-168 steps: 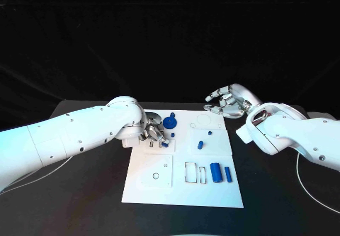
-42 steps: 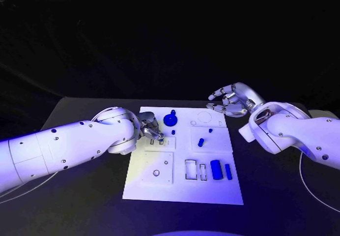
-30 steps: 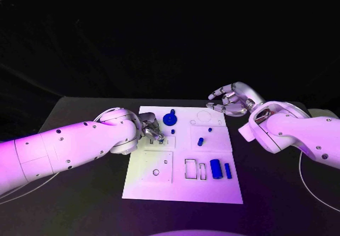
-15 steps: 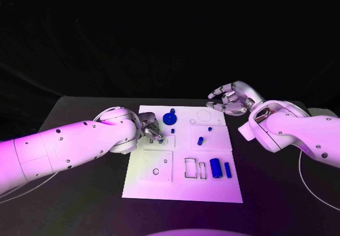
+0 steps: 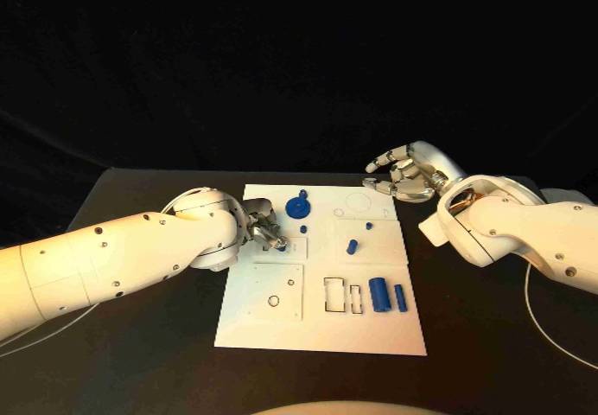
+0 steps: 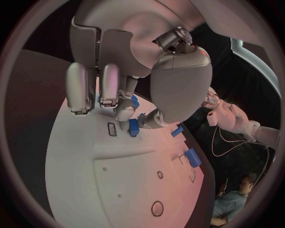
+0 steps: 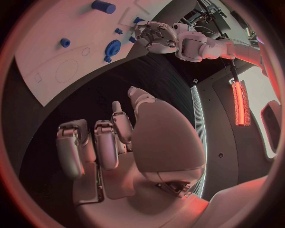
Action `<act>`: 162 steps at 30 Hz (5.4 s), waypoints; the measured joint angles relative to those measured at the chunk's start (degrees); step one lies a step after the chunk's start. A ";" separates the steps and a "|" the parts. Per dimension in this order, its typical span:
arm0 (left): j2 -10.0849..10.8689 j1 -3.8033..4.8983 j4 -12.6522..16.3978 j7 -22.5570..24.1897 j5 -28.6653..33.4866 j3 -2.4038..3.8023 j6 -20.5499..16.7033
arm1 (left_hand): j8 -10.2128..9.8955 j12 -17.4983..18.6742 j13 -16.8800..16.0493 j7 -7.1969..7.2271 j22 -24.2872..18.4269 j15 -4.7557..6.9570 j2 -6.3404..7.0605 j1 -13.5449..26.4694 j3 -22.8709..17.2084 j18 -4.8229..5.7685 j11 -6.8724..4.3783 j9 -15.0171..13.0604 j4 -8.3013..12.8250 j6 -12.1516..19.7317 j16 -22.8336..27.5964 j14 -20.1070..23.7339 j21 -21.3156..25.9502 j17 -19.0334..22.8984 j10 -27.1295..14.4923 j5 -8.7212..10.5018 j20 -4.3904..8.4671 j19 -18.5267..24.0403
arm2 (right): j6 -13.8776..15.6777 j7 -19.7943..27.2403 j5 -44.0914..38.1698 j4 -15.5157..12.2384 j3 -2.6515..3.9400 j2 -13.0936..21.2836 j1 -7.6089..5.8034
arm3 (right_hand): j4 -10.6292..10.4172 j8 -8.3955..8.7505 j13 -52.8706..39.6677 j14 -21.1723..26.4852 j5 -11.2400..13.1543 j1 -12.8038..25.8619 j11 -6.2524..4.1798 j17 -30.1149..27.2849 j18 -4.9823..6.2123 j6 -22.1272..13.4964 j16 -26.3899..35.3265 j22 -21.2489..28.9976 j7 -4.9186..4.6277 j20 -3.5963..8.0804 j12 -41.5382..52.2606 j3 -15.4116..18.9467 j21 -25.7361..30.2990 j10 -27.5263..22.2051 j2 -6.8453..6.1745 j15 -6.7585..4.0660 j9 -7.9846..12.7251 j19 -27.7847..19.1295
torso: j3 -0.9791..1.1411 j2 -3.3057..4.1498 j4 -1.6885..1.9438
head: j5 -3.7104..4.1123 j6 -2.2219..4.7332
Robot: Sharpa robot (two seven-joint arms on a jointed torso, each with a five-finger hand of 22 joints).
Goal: Assemble the parts on the task board
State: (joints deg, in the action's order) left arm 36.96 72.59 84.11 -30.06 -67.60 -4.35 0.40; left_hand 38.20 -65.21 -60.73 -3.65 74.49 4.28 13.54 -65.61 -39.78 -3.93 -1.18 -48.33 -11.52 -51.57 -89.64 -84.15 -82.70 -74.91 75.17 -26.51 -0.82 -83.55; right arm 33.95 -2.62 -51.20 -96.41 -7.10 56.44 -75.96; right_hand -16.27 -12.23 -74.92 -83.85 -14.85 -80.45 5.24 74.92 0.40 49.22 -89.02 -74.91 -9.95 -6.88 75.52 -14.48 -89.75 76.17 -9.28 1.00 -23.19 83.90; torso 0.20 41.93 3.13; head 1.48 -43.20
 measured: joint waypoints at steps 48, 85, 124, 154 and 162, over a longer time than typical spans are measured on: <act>-1.17 0.26 -1.92 -0.09 0.17 0.21 2.60 | 0.16 -1.33 -1.41 1.84 0.42 1.04 -0.32 3.44 1.20 0.00 -1.26 -1.98 1.98 -1.20 0.00 0.21 -0.67 0.01 2.06 0.81 0.61 -0.61 | 0.01 0.03 0.00 -0.28 0.00 0.42 0.00 | 0.00 -0.18 0.01 -0.19 0.00 0.46 0.00 0.00 0.00 0.00 0.23 -0.03 0.00 0.00 0.00 -0.32 0.00 0.00 0.01 -0.19 0.02 0.00 | 0.02 -0.04 0.02 | 0.12 -0.44; -1.62 0.23 -2.72 -0.19 0.15 0.19 2.85 | -0.94 -2.20 -2.12 2.95 0.46 1.44 -0.56 5.45 8.12 0.89 -1.67 -2.47 -1.56 -3.54 0.00 0.21 -1.10 0.00 2.46 1.49 0.82 -0.39 | 0.27 0.17 0.01 -0.28 0.00 0.54 0.00 | 0.00 -0.39 -0.02 -0.19 1.05 2.49 0.00 -0.01 0.00 0.00 0.23 0.00 0.00 0.00 -0.20 -0.32 0.00 0.00 -0.08 -0.18 0.03 0.00 | 0.02 -0.04 0.03 | 0.18 -0.47; -0.14 -0.09 -0.48 -0.34 0.83 2.13 2.19 | -1.85 -2.19 -1.98 2.71 0.43 1.43 -1.09 6.59 13.95 0.87 -1.67 -2.93 -5.22 -3.99 0.00 0.21 -1.32 0.01 2.46 3.22 0.82 -0.39 | 0.74 0.45 0.19 0.21 0.00 0.46 0.02 | -0.16 -0.62 -0.01 -0.18 2.24 5.00 -0.22 0.02 0.00 -0.61 0.89 -0.03 0.22 0.00 -1.02 -0.15 1.33 -0.63 -0.02 -0.18 0.03 0.00 | 0.03 -0.03 0.00 | 0.43 0.37; 0.41 7.30 -9.55 0.85 6.28 4.34 4.93 | -10.29 8.25 10.35 -1.64 -4.71 -1.14 -0.27 2.71 18.75 0.87 2.11 2.39 -5.31 3.15 0.75 0.11 3.22 0.01 -6.48 6.26 -1.36 1.75 | 0.93 0.80 0.84 1.50 -0.03 0.06 0.10 | -0.32 -0.84 0.00 -0.18 2.23 5.36 -0.22 0.00 0.00 -0.60 0.89 -0.01 0.22 0.00 -1.02 0.01 1.33 -0.63 0.08 -0.18 0.04 0.00 | 0.03 0.10 -0.01 | -0.09 2.89; -2.52 7.56 -15.02 0.90 5.63 4.11 8.99 | -10.72 8.05 10.26 -1.87 -3.94 -1.13 -0.81 3.25 20.19 0.87 2.11 3.38 -5.29 2.92 0.74 0.11 3.22 -0.04 -6.48 8.59 -1.56 1.55 | 0.92 0.85 0.92 1.52 -0.05 -0.13 0.11 | -0.32 -0.83 0.00 -0.19 2.23 5.35 -0.22 0.00 0.00 -0.60 0.89 0.00 0.22 0.00 -1.02 0.01 1.33 -0.63 0.08 -0.18 0.04 0.00 | -0.05 0.12 0.13 | -0.20 2.92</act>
State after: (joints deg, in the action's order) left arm 34.44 80.15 69.09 -29.16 -61.97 -0.25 9.39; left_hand 27.48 -57.17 -50.47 -5.51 70.55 3.15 12.73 -62.35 -19.59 -3.06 0.93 -44.95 -16.81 -48.64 -88.89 -84.04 -79.48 -74.95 68.69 -17.93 -2.38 -82.00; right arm 34.87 -1.77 -50.28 -94.89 -7.15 56.31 -75.85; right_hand -16.59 -13.06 -74.91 -84.04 -12.62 -75.10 5.02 74.92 0.40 48.61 -88.13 -74.92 -9.72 -6.88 74.50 -14.47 -88.42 75.54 -9.20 0.81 -23.16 83.90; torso 0.15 42.06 3.26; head 1.27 -40.29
